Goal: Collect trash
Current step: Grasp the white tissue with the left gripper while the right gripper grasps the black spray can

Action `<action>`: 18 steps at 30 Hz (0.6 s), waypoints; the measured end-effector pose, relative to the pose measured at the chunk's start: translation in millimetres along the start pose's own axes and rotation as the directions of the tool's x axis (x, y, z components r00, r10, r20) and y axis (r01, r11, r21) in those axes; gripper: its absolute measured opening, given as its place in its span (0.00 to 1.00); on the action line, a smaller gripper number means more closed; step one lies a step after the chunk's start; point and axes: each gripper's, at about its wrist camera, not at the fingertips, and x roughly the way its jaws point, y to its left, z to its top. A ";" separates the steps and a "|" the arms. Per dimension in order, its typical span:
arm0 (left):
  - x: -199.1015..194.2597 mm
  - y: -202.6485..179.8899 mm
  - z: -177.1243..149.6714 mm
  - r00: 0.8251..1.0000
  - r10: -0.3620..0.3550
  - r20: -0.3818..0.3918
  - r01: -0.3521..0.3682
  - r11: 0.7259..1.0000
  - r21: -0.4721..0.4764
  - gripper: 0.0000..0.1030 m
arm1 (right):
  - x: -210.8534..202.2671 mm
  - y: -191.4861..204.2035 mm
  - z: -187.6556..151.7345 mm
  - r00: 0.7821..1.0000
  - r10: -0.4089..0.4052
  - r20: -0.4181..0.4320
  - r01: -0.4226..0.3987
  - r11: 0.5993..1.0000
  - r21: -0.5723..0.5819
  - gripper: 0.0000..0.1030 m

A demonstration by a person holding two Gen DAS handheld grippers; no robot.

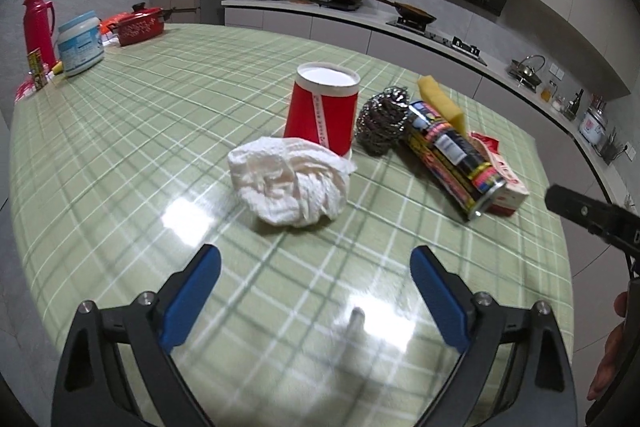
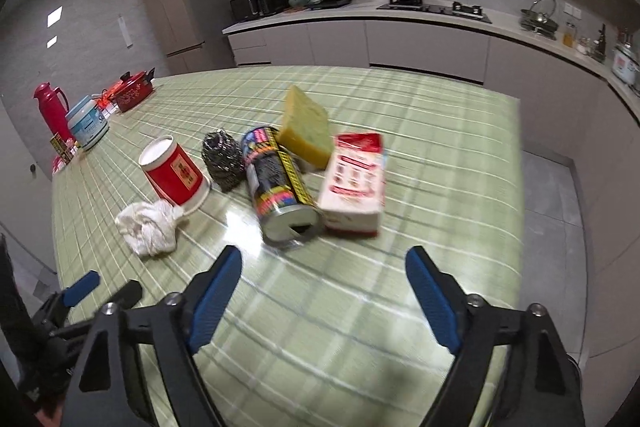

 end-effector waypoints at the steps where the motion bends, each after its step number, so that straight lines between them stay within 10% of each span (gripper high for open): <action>1: 5.2 0.8 2.4 1.000 0.000 -0.006 0.000 1.000 0.003 0.93 | 5.5 3.7 3.9 1.000 0.005 -0.003 -0.005 1.000 0.001 0.72; 18: 57.6 24.7 33.2 0.997 -0.011 -0.079 0.010 1.000 -0.008 0.88 | 104.8 41.5 42.7 0.995 0.015 -0.099 -0.019 0.999 -0.042 0.64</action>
